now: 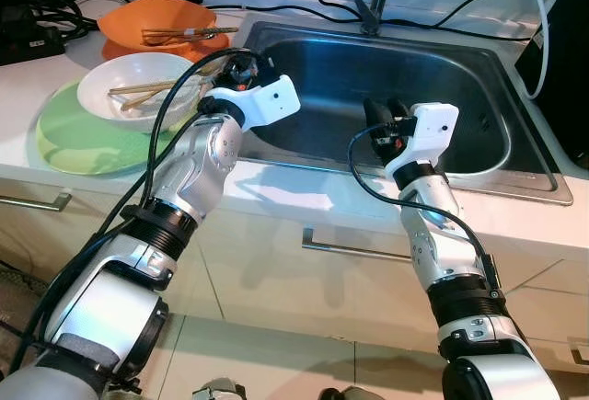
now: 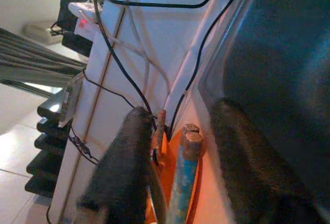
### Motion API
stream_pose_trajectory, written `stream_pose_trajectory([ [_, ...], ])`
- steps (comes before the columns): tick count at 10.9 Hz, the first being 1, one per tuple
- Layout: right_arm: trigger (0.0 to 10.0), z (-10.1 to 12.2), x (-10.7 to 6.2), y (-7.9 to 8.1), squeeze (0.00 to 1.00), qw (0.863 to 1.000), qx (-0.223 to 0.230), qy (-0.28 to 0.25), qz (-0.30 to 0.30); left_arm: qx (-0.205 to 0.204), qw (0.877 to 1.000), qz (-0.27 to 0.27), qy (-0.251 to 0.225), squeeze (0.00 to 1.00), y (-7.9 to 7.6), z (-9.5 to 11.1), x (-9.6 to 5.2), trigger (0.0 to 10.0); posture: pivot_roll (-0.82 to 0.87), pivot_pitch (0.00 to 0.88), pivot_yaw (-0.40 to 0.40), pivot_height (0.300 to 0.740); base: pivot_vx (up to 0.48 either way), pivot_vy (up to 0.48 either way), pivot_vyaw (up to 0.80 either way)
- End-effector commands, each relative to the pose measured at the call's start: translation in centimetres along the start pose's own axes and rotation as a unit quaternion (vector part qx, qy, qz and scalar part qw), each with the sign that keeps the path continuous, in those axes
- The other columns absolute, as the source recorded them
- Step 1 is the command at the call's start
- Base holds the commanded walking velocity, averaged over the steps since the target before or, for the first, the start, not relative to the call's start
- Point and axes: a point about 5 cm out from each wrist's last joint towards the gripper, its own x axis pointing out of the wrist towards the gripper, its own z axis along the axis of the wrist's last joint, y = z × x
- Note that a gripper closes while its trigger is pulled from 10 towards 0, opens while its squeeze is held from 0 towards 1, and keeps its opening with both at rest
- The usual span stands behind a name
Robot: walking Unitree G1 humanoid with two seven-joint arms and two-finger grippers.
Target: Kitchen organization
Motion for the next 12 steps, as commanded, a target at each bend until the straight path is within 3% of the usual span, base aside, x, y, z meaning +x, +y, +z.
stream_pose_trajectory([
  [1,10.0,0.3,0.1,-0.4,0.00,1.000,0.009,-0.003,-0.011,0.010,1.000,0.006,-0.005,0.00,0.4,0.4,0.3,0.0,0.07,0.067,-0.046,0.740,0.000,0.000,0.00],
  [5,10.0,0.2,0.1,-0.4,0.00,1.000,0.011,-0.002,-0.011,0.022,1.000,0.016,-0.005,0.00,1.1,0.5,0.3,0.0,0.07,0.068,-0.046,0.740,0.000,0.000,0.00],
  [8,10.0,0.2,0.1,-0.3,0.00,1.000,0.012,-0.002,-0.010,0.053,0.998,0.029,-0.005,0.00,1.9,0.6,0.4,0.0,0.08,0.067,-0.046,0.740,0.000,0.000,0.00],
  [10,10.0,0.1,0.2,-0.2,0.00,1.000,0.014,-0.002,-0.009,0.088,0.995,0.052,-0.015,0.00,3.3,1.3,0.4,0.0,0.08,0.065,-0.045,0.740,0.000,0.000,0.00],
  [11,10.0,0.1,0.2,-0.2,0.00,1.000,0.018,-0.001,-0.009,0.120,0.988,0.095,-0.027,0.00,5.2,2.0,0.3,0.0,0.08,0.064,-0.045,0.740,0.000,0.000,0.00],
  [12,10.0,0.1,0.2,-0.2,0.00,1.000,0.018,-0.002,-0.009,0.115,0.983,0.133,-0.048,0.00,6.3,2.8,0.2,1.6,0.08,0.064,-0.045,0.740,0.000,0.000,0.00],
])
